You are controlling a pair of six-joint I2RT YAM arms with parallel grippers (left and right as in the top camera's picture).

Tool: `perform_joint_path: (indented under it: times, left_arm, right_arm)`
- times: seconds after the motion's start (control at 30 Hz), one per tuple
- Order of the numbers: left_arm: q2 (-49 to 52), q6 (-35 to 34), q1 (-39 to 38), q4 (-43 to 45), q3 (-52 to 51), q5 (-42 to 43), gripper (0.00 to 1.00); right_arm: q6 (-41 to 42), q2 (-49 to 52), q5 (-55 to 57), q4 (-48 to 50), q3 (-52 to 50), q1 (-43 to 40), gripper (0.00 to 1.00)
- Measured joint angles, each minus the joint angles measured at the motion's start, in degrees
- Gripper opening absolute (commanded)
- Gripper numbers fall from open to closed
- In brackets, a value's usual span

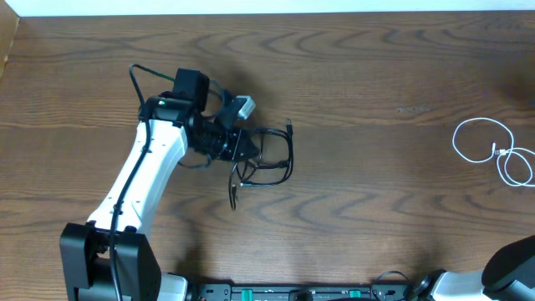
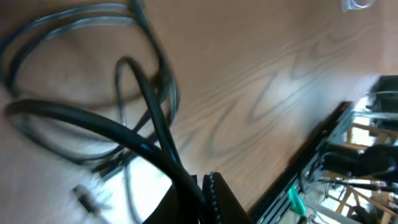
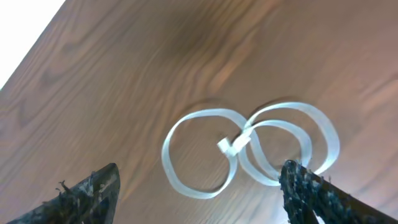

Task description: Untangle cables

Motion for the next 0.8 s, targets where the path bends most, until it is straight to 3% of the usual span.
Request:
perform_joint_path:
  times: [0.17,0.23,0.27,0.3,0.37,0.53,0.8]
  left_arm:
    - [0.0,-0.37,-4.31,12.9,-0.35,12.7,0.1]
    - [0.0,-0.85,-7.04,18.01,-0.39,17.42,0.27]
    - [0.0,-1.62,-8.57,20.59,-0.37,19.28,0.42]
    - [0.0,-1.97,-10.03,22.32,-0.31,20.04,0.63]
    - [0.0,-3.13,-12.61,24.0,-0.26,20.04,0.74]
    - [0.0,-4.85,-12.57,19.58,-0.22,10.8,0.77]
    - [0.0,-10.51,-3.02,8.24,-0.22,-8.66,0.78]
  right_arm:
    - [-2.21,0.0,-9.31,-2.45,-0.92,3.65,0.8]
    - [-3.43,0.0,-11.45,-3.28,-1.18,5.79,0.8]
    - [-4.04,0.0,-12.11,-3.45,-1.27,6.78,0.8]
    - [-4.9,0.0,-12.66,-3.72,-1.36,7.87,0.81]
    - [-6.73,0.0,-13.55,-4.17,-1.49,10.36,0.82]
    - [-10.62,0.0,-14.64,-6.71,-1.6,15.72,0.84]
    - [-14.93,0.0,-15.1,-12.17,-1.73,24.11,0.87]
